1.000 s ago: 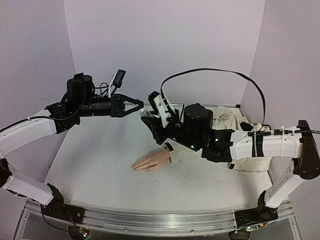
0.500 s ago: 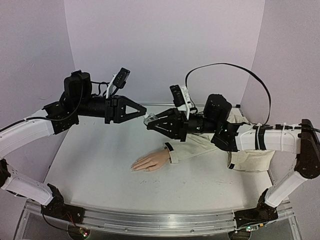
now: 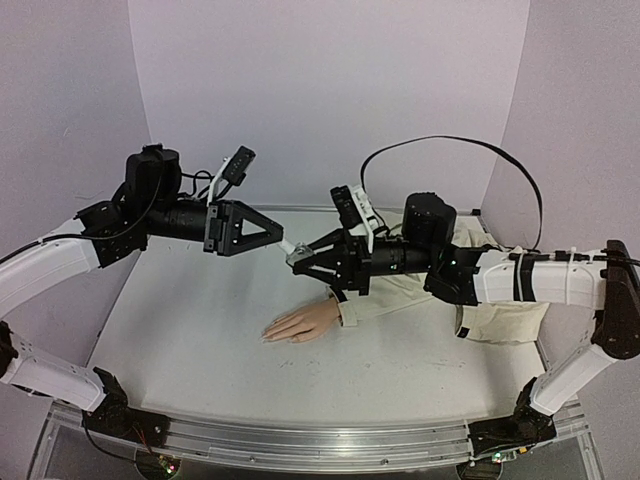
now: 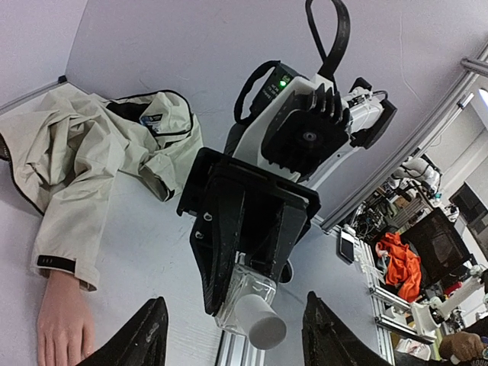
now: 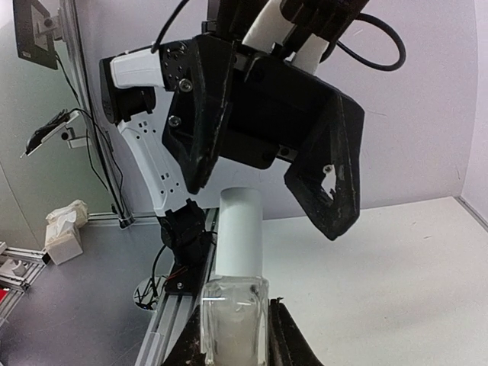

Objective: Paint the nails

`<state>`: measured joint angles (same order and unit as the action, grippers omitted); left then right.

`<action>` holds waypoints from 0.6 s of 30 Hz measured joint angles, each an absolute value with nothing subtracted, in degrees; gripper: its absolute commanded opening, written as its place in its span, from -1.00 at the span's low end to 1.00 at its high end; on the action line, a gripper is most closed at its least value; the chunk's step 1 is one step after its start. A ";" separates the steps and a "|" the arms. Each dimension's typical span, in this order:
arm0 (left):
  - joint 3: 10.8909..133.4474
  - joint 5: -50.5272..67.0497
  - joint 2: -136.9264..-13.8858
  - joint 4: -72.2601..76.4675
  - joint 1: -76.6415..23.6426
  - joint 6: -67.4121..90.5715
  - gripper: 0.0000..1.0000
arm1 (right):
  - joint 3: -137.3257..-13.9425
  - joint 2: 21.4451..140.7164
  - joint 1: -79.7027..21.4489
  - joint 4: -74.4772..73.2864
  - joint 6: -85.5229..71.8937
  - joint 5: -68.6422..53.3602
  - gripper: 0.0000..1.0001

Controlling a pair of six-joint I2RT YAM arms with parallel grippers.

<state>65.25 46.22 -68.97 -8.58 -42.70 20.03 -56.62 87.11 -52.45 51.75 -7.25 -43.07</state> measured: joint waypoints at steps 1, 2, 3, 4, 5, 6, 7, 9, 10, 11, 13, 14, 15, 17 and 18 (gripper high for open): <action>65.56 45.69 -68.99 -9.89 -42.70 19.42 0.14 | -56.62 87.11 -52.42 51.05 -6.87 -42.70 -1.00; 65.82 45.25 -69.01 -11.22 -42.70 18.92 0.16 | -56.62 87.11 -52.45 50.48 -6.57 -42.37 -1.00; 66.13 45.04 -69.01 -12.38 -42.70 18.33 0.18 | -56.62 87.11 -52.42 50.09 -6.22 -42.06 -1.00; 66.41 44.86 -69.04 -13.37 -42.70 17.87 0.18 | -56.62 87.11 -52.42 49.84 -5.93 -41.74 -1.00; 66.57 44.84 -69.04 -14.11 -42.70 17.43 0.19 | -56.69 87.11 -52.42 49.56 -5.76 -41.47 -1.00; 66.72 44.86 -69.04 -14.76 -42.70 17.04 0.19 | -56.75 87.11 -52.42 49.28 -5.67 -41.23 -1.00; 66.76 44.86 -69.01 -15.16 -42.70 16.62 0.17 | -56.88 87.11 -52.42 48.90 -5.56 -40.97 -1.00; 66.78 44.91 -69.04 -16.27 -42.70 16.14 0.10 | -57.14 87.13 -52.42 48.53 -5.45 -40.84 -1.00; 66.81 44.95 -69.08 -16.80 -42.70 15.92 0.07 | -57.30 87.13 -52.42 48.25 -5.32 -40.84 -1.00; 66.92 45.06 -69.17 -17.34 -42.70 15.77 0.02 | -57.47 87.22 -52.42 48.14 -5.26 -40.84 -1.00; 67.35 45.32 -69.52 -17.78 -42.70 15.49 -0.09 | -57.87 87.37 -52.45 47.77 -5.13 -40.84 -1.00; 67.53 45.41 -69.73 -17.82 -42.70 15.27 -0.12 | -58.04 87.50 -52.45 47.70 -5.10 -40.82 -1.00; 67.66 45.43 -69.87 -17.87 -42.70 15.00 -0.14 | -58.15 87.61 -52.42 47.70 -5.08 -40.82 -1.00; 67.92 45.43 -70.15 -18.09 -42.70 14.87 -0.20 | -58.39 87.90 -52.42 47.48 -4.99 -40.84 -1.00; 68.03 45.43 -70.26 -18.13 -42.70 14.85 -0.23 | -58.48 88.09 -52.45 47.44 -4.91 -40.84 -1.00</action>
